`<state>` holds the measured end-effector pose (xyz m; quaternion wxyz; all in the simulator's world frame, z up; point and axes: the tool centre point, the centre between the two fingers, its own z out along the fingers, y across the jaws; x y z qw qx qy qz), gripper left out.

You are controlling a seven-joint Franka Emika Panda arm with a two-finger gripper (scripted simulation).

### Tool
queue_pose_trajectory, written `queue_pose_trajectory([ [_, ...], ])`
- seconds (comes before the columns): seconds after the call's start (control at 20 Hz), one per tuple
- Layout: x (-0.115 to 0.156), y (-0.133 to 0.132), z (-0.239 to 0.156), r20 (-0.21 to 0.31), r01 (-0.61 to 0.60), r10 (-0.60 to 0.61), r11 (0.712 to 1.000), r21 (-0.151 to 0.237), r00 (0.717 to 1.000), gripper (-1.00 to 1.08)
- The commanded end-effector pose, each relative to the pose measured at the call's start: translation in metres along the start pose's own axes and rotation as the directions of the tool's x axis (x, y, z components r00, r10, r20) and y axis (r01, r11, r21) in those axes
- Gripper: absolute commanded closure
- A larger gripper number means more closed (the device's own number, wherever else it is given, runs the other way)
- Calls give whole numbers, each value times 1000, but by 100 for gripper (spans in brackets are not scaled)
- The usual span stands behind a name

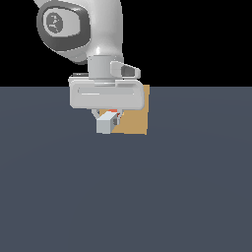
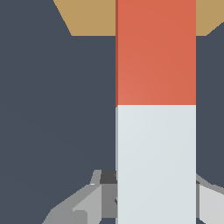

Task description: Insert the peg into the horizontal hole in a box.

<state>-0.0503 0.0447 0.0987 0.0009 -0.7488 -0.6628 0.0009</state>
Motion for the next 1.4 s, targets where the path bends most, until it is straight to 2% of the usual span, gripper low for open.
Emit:
queue_pose_trajectory([
  [0.0, 1, 2, -2, -2, 0, 0, 1000, -5, 1000, 108],
  [0.4, 9, 1, -1, -1, 0, 0, 1000, -2, 1000, 108],
  [0.6, 30, 0, -1, -1, 0, 0, 1000, -3, 1000, 108],
  [1.0, 91, 0, -2, -2, 0, 0, 1000, -4, 1000, 108],
  [1.35, 110, 1, -2, -2, 0, 0, 1000, -4, 1000, 108],
])
